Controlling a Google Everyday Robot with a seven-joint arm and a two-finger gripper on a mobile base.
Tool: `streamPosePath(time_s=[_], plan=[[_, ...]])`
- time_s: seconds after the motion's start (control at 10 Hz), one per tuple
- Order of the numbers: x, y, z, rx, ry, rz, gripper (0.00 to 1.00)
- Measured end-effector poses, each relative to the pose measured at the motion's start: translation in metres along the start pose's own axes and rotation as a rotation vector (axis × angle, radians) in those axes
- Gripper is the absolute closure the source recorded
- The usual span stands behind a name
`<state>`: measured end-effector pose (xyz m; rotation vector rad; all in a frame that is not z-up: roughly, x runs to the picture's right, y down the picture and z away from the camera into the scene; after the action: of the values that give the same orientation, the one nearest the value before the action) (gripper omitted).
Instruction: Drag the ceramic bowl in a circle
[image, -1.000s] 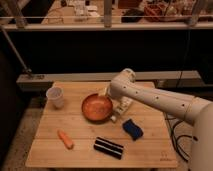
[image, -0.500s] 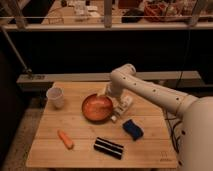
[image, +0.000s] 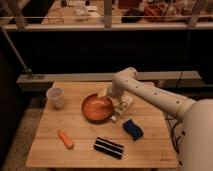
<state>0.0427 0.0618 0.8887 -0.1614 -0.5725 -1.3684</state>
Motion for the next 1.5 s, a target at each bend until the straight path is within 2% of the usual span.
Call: streamPosePath(time_s=[0.2,0.4,0.5,0.9,1.2,1.3,1.5], plan=[[0.004,0.002,0.007,0.005,-0.006,-0.013,0.2],[0.005,0.004,0.022,0.014,-0.031,-0.026,0.2],[0.004,0.005,0.031,0.013,-0.045,-0.037,0.24],[-0.013,-0.001,0.049,-0.041,-0.089,-0.093,0.63],[-0.028,-0.002,0.043,-0.05,-0.099,-0.087,0.92],[-0.033,0.001,0.041,-0.054,-0.1,-0.078,0.99],[-0.041,0.003,0.037,-0.063,-0.093,-0.061,1.0]])
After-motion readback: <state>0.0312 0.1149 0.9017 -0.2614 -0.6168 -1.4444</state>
